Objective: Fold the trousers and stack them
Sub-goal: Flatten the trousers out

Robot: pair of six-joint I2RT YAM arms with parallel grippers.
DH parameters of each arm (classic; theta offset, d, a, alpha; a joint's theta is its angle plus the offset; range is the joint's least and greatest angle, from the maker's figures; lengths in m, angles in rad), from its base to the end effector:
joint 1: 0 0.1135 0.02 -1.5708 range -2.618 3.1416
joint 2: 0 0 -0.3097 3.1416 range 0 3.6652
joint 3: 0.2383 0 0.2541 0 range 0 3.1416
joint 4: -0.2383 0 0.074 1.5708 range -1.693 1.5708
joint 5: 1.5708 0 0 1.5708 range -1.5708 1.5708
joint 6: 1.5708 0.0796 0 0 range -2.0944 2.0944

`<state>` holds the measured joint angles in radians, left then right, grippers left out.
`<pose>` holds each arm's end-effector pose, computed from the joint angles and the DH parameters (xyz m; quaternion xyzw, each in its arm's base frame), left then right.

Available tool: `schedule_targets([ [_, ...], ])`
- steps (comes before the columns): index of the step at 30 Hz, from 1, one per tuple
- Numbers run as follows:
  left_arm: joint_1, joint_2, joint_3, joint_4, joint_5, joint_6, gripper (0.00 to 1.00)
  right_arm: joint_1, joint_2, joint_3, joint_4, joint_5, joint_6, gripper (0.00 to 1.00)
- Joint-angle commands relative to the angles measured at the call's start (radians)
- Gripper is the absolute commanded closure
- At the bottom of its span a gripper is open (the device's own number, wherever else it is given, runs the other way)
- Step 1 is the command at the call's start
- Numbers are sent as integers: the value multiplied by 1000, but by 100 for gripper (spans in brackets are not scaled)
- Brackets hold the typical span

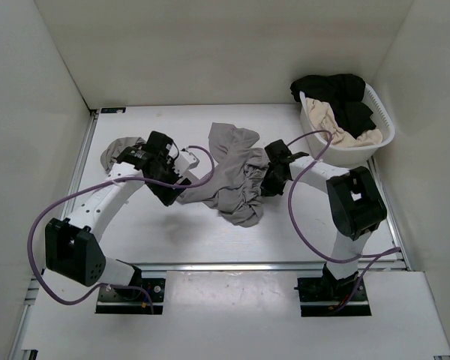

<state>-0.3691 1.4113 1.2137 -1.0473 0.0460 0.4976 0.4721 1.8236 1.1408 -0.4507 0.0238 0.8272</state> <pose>0.2541 -0.1022 0.2842 0.4176 0.8937 -0.0122 0.1633 0.3499 0.1765 0.1650 0.1749 0.9603 0.1219 0.1797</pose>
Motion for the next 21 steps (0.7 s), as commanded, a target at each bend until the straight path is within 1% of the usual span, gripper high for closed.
schedule_targets([
  [1, -85, -12, 21, -10, 43, 1, 9, -4, -10, 34, -103, -10, 0, 100],
  [3, -143, 18, 21, -10, 43, -10, 9, -4, -56, 82, -143, 46, -39, 100],
  [4, -218, 52, 21, -10, 43, -10, 9, -4, -108, 106, -202, 114, -48, 100],
  [5, -262, 69, 21, -10, 43, -10, 5, -4, -133, 134, -242, 152, -59, 100],
  [6, -308, 86, 12, 15, 32, -10, 0, -13, -186, 196, -282, 189, -69, 100],
  [7, -392, 104, 12, 35, 22, -10, 0, -24, -214, 226, -319, 221, -69, 100],
  [9, -457, 156, 12, 93, -17, -10, 0, -33, -294, 275, -397, 289, -91, 100],
  [10, -482, 170, 12, 175, -62, -10, 0, -33, -317, 313, -416, 301, -91, 100],
  [11, -511, 181, 0, 226, -80, -10, 0, -44, -335, 324, -446, 301, -100, 100],
  [14, -557, 222, -13, 378, -89, -1, 0, -53, -386, 336, -483, 292, -100, 100],
  [17, -591, 319, 32, 449, -120, -20, 0, -76, -425, 336, -543, 330, -100, 100],
  [18, -608, 349, 44, 479, -135, -21, 0, -90, -450, 311, -543, 331, -100, 100],
  [19, -617, 412, 55, 496, -150, -21, 0, -90, -466, 295, -543, 331, -100, 100],
  [21, -639, 493, 87, 533, -215, -11, 0, -113, -507, 264, -543, 320, -89, 100],
])
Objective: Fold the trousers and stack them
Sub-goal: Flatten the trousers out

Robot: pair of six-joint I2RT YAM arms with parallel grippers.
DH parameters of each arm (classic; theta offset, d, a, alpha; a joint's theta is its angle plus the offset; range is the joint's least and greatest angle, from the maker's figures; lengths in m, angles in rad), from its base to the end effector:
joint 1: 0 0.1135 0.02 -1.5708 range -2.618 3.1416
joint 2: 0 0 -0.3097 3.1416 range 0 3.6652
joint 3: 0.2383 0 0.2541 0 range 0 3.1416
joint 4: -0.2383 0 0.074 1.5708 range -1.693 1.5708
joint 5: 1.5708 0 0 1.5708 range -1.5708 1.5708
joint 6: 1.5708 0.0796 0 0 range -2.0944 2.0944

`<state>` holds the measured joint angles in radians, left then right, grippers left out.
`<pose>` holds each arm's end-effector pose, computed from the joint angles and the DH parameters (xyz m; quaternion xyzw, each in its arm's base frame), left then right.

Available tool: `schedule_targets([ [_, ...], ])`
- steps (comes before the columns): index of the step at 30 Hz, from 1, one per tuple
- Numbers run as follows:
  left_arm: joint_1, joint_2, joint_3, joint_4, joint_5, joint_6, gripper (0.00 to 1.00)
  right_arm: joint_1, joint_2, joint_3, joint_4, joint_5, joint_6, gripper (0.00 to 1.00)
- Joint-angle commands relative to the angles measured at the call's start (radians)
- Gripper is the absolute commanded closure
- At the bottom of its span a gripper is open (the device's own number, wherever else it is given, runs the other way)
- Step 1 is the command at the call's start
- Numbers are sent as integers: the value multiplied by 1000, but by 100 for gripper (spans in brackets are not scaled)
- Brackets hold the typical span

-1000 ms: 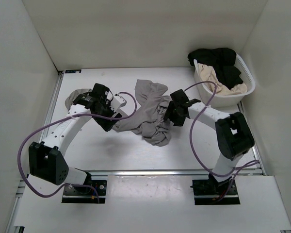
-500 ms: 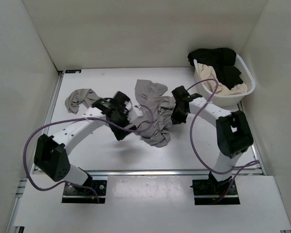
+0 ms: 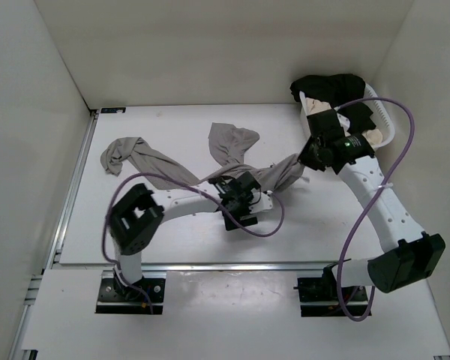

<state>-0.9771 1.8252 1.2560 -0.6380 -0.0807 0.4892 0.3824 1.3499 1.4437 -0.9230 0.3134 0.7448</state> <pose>0.2251 -0.3220 0.1874 0.6522 0.7351 -0.0051 0.1849 0.2815 0.0867 0.3881 0.2215 0.8954 0.0683 0.3803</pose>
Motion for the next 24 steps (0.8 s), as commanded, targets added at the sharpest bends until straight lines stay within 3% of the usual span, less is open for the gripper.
schedule_targets([
  [1, -31, 103, 57, 162, -103, -3, 0, -23, -46, -49, -71, 30, 2, 100],
  [4, -31, 193, 112, 195, -114, -15, 0, -23, -86, -90, -95, 62, 25, 100],
  [7, -31, 264, 148, 195, -25, -26, 0, -33, -139, -130, -96, 72, 51, 100],
  [9, -31, 264, 148, 181, 27, -41, 86, -33, -172, -152, -96, 82, 65, 100],
  [13, 9, 229, 83, 147, -19, -66, 86, -42, -196, -143, -105, 115, 76, 100],
  [15, 58, 140, 50, 126, -36, -75, 86, -42, -206, -128, -105, 125, 56, 100],
  [18, 217, -44, -13, 60, -36, -57, 86, -42, -206, -112, -68, 101, 30, 100],
  [19, 345, -196, -50, 11, -57, -2, 86, -42, -196, -124, -3, 43, 18, 100],
  [21, 464, -294, -59, -26, -89, 82, 86, -16, -170, -144, 48, -40, 28, 100],
  [24, 550, -452, -26, -118, -132, 196, 86, 74, -111, -144, 122, -57, 56, 100],
])
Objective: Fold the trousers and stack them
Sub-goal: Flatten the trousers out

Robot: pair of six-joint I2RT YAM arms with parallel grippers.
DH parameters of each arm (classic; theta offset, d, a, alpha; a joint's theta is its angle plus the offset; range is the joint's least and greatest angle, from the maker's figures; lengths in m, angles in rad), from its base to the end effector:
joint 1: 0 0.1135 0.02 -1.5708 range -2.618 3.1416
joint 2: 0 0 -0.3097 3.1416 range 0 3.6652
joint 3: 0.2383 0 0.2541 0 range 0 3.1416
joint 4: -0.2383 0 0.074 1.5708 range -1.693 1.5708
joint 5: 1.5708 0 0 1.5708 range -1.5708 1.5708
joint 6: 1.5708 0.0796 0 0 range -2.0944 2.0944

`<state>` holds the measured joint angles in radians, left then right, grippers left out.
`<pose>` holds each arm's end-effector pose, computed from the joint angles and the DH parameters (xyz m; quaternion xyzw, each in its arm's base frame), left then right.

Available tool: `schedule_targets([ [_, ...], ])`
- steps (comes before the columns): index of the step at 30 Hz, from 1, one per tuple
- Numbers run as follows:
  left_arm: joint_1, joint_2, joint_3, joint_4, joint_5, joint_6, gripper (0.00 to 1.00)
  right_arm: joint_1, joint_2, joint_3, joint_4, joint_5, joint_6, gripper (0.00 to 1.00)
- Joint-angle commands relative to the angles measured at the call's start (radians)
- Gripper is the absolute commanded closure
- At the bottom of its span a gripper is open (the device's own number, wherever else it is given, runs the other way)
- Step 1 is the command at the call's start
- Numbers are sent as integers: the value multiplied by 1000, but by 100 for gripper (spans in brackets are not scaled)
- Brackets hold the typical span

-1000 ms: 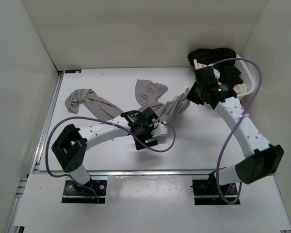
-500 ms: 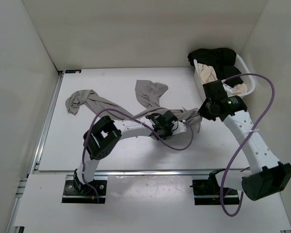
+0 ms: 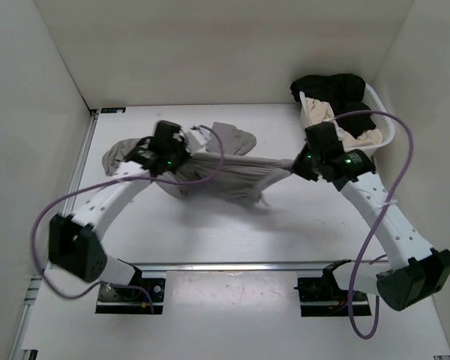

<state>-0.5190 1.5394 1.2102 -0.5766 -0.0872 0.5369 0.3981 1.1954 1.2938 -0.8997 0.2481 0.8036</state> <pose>0.3142 -0.1715 0.2793 0.4634 0.8229 0.0441 0.3257 0.2394 0.0795 0.3770 0.2307 0.8916 0.1160 0.3720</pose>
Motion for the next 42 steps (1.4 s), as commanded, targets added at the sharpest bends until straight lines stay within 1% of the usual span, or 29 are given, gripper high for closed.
schedule_targets([
  [1, 140, -195, 63, -212, -126, 173, 86, 86, 62, 6, 111, 8, -3, 100],
  [2, 160, -235, 89, -251, -126, 195, 86, 112, 82, 21, 137, 8, 12, 100],
  [3, 178, -249, 112, -332, -126, 211, 86, 158, 123, 21, 151, -9, 22, 100],
  [5, 232, -272, 165, -423, -126, 233, 86, 205, 191, 65, 151, -21, 37, 100],
  [6, 249, -272, 166, -472, -114, 233, 86, 215, 211, 84, 160, -30, 49, 100],
  [7, 267, -286, 166, -520, -70, 245, 86, 226, 228, 100, 160, -39, 49, 100],
  [8, 293, -286, 131, -587, -47, 245, 86, 249, 240, 128, 160, -40, 60, 100],
  [9, 303, -300, 94, -600, -27, 261, 86, 263, 250, 128, 160, -21, 69, 100],
  [10, 303, -309, 53, -600, -13, 270, 86, 275, 250, 128, 160, -4, 78, 100],
  [11, 303, -309, -24, -573, -13, 270, 86, 284, 250, 128, 160, 5, 78, 100],
  [14, 303, -234, -46, -545, 15, 209, 86, 285, 250, 114, 142, 23, 88, 100],
  [18, 303, -131, -5, -536, 92, 161, 86, 285, 250, 127, 122, 57, 97, 100],
  [22, 303, -107, 38, -525, 124, 141, 86, 285, 262, 165, 113, 91, 97, 100],
  [23, 303, -96, 55, -500, 133, 141, 86, 285, 271, 188, 102, 100, 97, 100],
  [27, 303, -45, 143, -490, 167, 193, 86, 285, 293, 255, 3, 149, 106, 100],
  [28, 303, -36, 173, -452, 167, 193, 86, 285, 293, 281, -20, 164, 106, 100],
  [29, 303, -18, 184, -433, 167, 204, 86, 285, 293, 282, -62, 183, 115, 100],
  [33, 303, 7, 230, -404, 201, 190, 86, 285, 247, 268, -102, 272, 166, 100],
  [34, 325, 7, 230, -404, 201, 178, 86, 285, 237, 256, -114, 286, 180, 100],
  [36, 358, -50, 198, -413, 201, 204, 86, 285, 224, 246, -154, 319, 256, 100],
  [38, 424, -119, 186, -463, 201, 277, 86, 285, 204, 262, -209, 344, 308, 100],
  [39, 447, -145, 186, -515, 192, 311, 86, 312, 204, 262, -209, 358, 362, 100],
  [40, 482, -194, 213, -531, 191, 390, 86, 338, 178, 262, -209, 358, 406, 100],
  [41, 482, -212, 228, -531, 191, 426, 86, 350, 168, 262, -209, 368, 425, 100],
  [42, 482, -213, 253, -531, 176, 472, 86, 363, 155, 224, -190, 369, 440, 100],
])
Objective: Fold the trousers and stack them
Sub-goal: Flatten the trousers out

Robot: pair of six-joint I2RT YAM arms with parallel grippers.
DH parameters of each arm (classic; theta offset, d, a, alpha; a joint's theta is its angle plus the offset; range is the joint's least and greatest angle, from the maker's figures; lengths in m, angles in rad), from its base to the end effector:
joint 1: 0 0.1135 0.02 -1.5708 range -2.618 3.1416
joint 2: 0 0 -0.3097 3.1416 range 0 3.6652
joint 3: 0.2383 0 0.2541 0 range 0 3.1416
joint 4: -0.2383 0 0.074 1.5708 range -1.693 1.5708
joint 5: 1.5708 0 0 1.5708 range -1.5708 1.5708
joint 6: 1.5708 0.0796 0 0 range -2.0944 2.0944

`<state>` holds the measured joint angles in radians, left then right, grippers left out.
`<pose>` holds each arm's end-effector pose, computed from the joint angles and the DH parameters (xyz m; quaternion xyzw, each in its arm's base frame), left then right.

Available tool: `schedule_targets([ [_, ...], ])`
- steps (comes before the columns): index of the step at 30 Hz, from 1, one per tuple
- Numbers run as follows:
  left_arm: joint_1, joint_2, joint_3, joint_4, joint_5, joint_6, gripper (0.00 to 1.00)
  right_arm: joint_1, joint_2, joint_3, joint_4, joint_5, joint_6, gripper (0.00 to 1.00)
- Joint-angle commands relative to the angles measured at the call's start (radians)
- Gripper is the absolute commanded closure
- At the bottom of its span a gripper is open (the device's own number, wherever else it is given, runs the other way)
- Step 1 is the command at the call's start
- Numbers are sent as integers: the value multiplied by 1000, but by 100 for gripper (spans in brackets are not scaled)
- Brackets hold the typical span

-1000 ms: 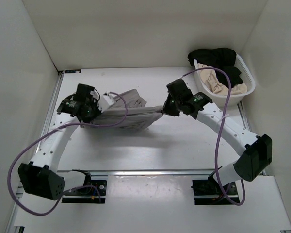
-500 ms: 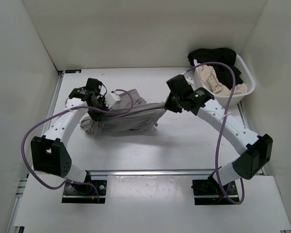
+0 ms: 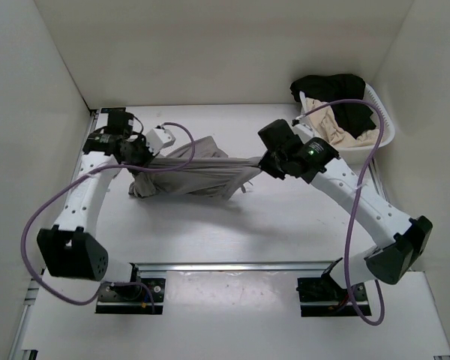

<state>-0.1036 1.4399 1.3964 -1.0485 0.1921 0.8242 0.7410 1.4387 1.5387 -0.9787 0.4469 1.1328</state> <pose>0.2958 -0.0460 0.3347 0.4530 0.8546 -0.0040 0.2537 0.2534 0.1852 0.3926 0.2523 0.8852 0.1430 0.3639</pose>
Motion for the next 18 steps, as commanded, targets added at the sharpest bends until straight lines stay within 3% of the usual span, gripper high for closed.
schedule_targets([
  [1, 67, -113, 100, -71, -91, 185, 86, 20, -89, -34, -110, 170, 128, 100],
  [3, 15, -43, 218, -143, -45, 185, 82, 32, -89, -34, -138, 199, 140, 100],
  [4, -14, -3, 255, -271, 54, 173, 68, 23, -89, -16, -165, 217, 151, 100],
  [5, -71, 32, 236, -272, 69, 136, 59, -9, -89, 0, -211, 232, 151, 100],
  [7, -117, 42, 144, -272, 92, 81, 31, -63, -89, 29, -221, 233, 58, 100],
  [8, -151, 42, 60, -272, 92, 63, 12, -106, -89, 56, -221, 222, 26, 100],
  [10, -151, 4, -11, -272, 110, 71, 0, -143, -89, 84, -209, 196, -56, 100],
  [15, -92, -84, -149, -262, 14, 154, 0, -167, -78, 150, -192, 157, -127, 100],
  [18, -4, -70, -254, -197, -17, 171, 0, -158, -150, -13, -123, 127, -99, 100],
])
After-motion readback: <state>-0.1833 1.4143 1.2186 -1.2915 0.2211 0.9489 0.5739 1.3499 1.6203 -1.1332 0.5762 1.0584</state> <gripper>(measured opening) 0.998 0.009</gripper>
